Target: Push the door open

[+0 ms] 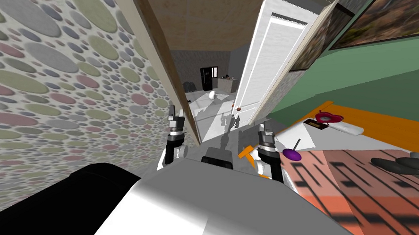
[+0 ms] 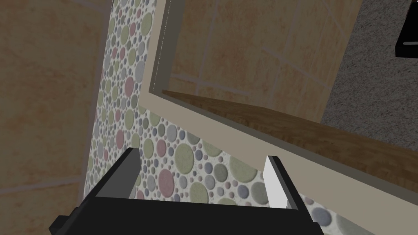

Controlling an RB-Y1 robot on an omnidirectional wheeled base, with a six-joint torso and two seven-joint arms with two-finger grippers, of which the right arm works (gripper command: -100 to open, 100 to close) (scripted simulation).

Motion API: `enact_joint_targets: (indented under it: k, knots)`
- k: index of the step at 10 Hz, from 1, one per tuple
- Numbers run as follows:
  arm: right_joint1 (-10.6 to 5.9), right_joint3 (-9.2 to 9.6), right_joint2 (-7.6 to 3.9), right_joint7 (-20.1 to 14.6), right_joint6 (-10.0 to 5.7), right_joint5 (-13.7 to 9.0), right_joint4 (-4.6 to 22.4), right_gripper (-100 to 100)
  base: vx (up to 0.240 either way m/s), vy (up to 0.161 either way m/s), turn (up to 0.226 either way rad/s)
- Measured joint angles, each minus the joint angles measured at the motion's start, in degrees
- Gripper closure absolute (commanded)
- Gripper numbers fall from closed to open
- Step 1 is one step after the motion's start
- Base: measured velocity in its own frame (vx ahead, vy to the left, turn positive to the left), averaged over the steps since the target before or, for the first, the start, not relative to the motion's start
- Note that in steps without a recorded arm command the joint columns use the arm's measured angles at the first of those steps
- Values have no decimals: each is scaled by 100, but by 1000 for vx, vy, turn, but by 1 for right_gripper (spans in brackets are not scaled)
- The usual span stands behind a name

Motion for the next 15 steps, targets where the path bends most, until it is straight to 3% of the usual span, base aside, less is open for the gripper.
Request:
enact_joint_targets:
  k: [7, 15]
  knots:
    - [-150, 15, -247, 579, -478, 268, 887, -100, 97, -1, 17]
    - [-423, 8, -543, 1279, -1105, 583, 2101, -100, 100, -5, 18]
